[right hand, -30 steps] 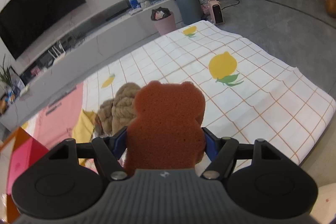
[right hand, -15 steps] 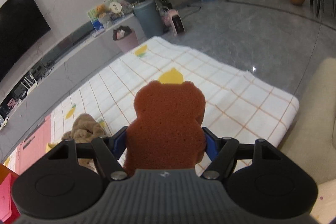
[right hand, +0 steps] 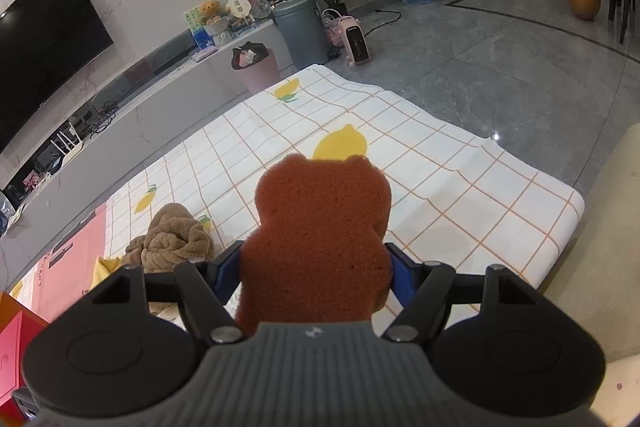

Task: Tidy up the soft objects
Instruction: 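Lift the bear sponge with the right tool while the left tool grasps white tissues, then carry the bear sponge and white tissues with both tools toward the orange box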

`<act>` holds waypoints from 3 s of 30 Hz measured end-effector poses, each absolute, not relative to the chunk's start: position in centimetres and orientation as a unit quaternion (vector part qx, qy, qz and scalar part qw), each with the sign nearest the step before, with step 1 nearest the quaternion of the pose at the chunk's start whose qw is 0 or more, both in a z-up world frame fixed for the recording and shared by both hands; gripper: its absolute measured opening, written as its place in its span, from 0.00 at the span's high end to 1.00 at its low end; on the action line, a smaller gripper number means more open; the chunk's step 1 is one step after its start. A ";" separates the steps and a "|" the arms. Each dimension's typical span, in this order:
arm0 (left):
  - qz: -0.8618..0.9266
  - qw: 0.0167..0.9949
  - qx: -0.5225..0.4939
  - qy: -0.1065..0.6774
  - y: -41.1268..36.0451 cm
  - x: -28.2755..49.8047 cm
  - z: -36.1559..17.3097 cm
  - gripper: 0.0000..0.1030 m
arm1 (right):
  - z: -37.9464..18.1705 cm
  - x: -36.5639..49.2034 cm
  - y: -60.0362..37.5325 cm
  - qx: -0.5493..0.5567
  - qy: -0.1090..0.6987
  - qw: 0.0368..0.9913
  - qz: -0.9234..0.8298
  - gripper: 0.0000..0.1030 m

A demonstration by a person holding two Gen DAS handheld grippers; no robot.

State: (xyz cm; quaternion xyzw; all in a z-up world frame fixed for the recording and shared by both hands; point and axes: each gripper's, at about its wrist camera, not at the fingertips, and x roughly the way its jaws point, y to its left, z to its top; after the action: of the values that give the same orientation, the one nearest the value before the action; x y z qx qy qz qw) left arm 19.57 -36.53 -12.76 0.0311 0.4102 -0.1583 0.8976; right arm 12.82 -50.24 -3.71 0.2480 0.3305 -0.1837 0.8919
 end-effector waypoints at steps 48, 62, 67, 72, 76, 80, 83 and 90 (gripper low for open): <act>-0.230 0.940 -0.074 0.241 -21.9 11.7 -2.3 0.81 | -2.9 12.8 -44.8 0.238 0.318 0.911 -0.112 0.31; -0.169 0.966 -0.046 0.189 -15.3 13.0 4.8 0.81 | 2.5 12.4 -38.8 0.234 0.269 0.934 -0.033 0.32; -0.134 0.979 -0.036 0.151 -11.4 11.9 7.2 0.81 | 6.0 12.2 -32.0 0.178 0.236 0.955 0.014 0.32; -0.093 0.984 -0.039 0.145 -7.3 12.0 8.1 0.81 | 8.2 12.1 -24.1 0.119 0.217 0.966 0.069 0.32; -0.042 0.982 -0.053 0.176 -3.7 13.8 7.5 0.81 | 8.8 12.9 -18.5 0.082 0.214 0.967 0.112 0.32; -0.004 0.973 -0.084 0.216 0.2 16.3 6.4 0.81 | 8.4 14.4 -14.2 0.063 0.228 0.961 0.142 0.32; 0.023 0.963 -0.101 0.250 2.8 17.9 5.0 0.81 | 7.8 15.5 -11.3 0.047 0.236 0.956 0.170 0.32; 0.036 0.947 -0.126 0.294 7.0 21.7 0.7 0.81 | 4.5 19.1 -5.8 0.016 0.284 0.939 0.193 0.32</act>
State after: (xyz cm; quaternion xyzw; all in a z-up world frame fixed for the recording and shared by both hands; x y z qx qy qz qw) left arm 21.72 7.01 0.74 -0.1261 0.2937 0.0363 0.9469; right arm 19.15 -5.76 4.54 0.0156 0.2836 0.1932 0.9391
